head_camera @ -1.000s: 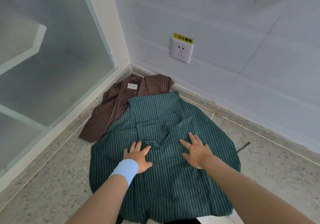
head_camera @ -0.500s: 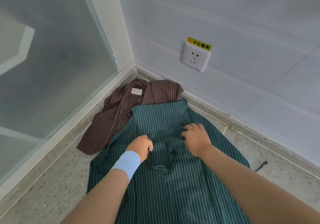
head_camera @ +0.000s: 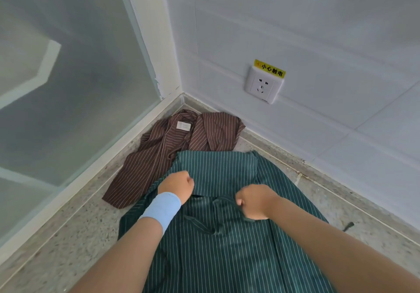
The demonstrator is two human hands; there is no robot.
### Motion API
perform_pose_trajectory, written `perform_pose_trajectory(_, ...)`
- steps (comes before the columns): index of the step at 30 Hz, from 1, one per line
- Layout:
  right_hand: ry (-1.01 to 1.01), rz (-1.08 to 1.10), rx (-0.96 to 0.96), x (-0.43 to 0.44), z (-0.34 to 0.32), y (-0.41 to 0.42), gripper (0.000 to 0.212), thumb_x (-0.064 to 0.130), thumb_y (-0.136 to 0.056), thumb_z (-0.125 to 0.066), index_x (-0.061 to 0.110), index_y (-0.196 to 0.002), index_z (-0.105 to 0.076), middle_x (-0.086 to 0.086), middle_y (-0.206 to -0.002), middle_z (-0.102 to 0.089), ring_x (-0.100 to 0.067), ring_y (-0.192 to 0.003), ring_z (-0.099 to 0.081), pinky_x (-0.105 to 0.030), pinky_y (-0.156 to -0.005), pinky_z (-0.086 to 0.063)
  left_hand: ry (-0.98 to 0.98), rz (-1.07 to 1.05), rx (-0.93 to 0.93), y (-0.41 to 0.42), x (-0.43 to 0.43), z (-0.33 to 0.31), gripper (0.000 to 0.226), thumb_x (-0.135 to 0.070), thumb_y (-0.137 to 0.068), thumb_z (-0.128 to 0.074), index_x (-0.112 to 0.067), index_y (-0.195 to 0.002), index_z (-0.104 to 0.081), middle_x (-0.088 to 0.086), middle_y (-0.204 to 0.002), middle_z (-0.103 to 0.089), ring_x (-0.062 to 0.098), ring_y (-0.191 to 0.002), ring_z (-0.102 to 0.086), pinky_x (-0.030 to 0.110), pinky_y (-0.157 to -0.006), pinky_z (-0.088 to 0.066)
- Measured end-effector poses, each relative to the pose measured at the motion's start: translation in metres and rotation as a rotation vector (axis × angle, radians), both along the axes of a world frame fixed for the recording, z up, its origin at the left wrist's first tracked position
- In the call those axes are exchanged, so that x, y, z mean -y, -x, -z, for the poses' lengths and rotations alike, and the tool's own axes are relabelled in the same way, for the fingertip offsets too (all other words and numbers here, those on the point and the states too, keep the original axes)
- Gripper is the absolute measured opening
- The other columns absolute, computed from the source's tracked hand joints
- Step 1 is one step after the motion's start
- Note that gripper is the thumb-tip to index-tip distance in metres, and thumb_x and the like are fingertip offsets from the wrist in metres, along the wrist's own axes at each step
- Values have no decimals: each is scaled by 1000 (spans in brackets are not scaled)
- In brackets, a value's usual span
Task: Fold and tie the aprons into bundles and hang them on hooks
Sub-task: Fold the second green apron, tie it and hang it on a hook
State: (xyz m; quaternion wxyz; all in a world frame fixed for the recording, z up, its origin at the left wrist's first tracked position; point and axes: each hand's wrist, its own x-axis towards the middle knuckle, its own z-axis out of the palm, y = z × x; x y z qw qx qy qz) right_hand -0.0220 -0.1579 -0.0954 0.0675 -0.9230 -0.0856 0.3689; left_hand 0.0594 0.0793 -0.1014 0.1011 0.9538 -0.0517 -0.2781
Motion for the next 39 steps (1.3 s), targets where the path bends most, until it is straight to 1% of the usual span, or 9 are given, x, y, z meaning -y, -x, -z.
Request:
perform_pose_trajectory(7,26,301,377,5,15,-49,35,15,-94,-46,19,-128,-54,-9,-132,-45,-29,-116,-49,-43,-88,-50,262,-378,-190,-5,11,17,40,-30,-88,-68,-16,-123,-55,5,-107,-67,20,-78,-60,34,-72,-52)
perform_pose_trajectory(12,98,260,443,14,27,-70,53,12,-92,-48,21,-144,-39,-9,-142,-45,-30,-125,-47,-43,-103,-41,-168,-6,-412,-15,5,6,39,-51,-86,-60,-14,-74,-57,1,-69,-64,21,-61,-66,28,-60,-52)
perform_pose_trajectory(17,40,258,441,18,26,-91,71,-14,-78,-51,18,-141,-43,-4,-142,-42,-23,-87,-59,-32,-62,-42,34,7,257,-47,12,5,21,-37,-101,-43,-21,-106,-57,-1,-97,-61,16,-78,-58,34,-64,-51)
perform_pose_trajectory(20,22,198,381,27,36,-101,66,-11,-83,-52,21,-140,-48,-3,-131,-50,-26,-87,-64,-33,-60,-48,2,217,155,-68,13,16,35,-26,-102,-45,-24,-137,-47,3,-129,-51,23,-106,-58,35,-76,-51)
perform_pose_trajectory(24,89,270,414,35,33,-107,37,-7,-87,-54,18,-113,-60,-4,-113,-61,-22,-79,-63,-36,-69,-58,-127,298,121,-89,4,16,24,-29,-103,-45,-21,-116,-64,-1,-103,-66,19,-90,-62,28,-66,-41)
perform_pose_trajectory(27,98,311,495,34,18,-113,55,-11,-81,-56,16,-128,-54,-6,-139,-50,-23,-77,-61,-35,-61,-53,-173,321,216,-109,-9,5,29,-35,-105,-39,-18,-89,-56,-5,-76,-54,16,-69,-53,29,-59,-37)
perform_pose_trajectory(29,126,273,495,27,9,-118,59,-12,-79,-59,13,-132,-47,-9,-134,-45,-19,-69,-50,-33,-57,-48,-178,303,338,-117,-13,2,20,-31,-104,-44,-16,-98,-57,-2,-90,-54,18,-75,-55,33,-63,-44)
perform_pose_trajectory(34,74,162,725,-7,11,-99,74,-3,-72,-62,16,-139,-39,-17,-142,-38,-30,-118,-52,-39,-93,-53,7,274,643,-76,-2,11,15,-20,-90,-63,-19,-105,-61,1,-105,-57,17,-87,-55,34,-78,-51)
perform_pose_trajectory(39,60,68,277,-35,53,-43,65,49,-103,-27,28,-158,-1,-11,-166,4,-32,-152,-6,-58,-116,-23,150,319,160,-4,-13,55,50,-35,-100,-48,-29,-148,-35,-5,-157,-23,17,-142,-28,34,-110,-40)
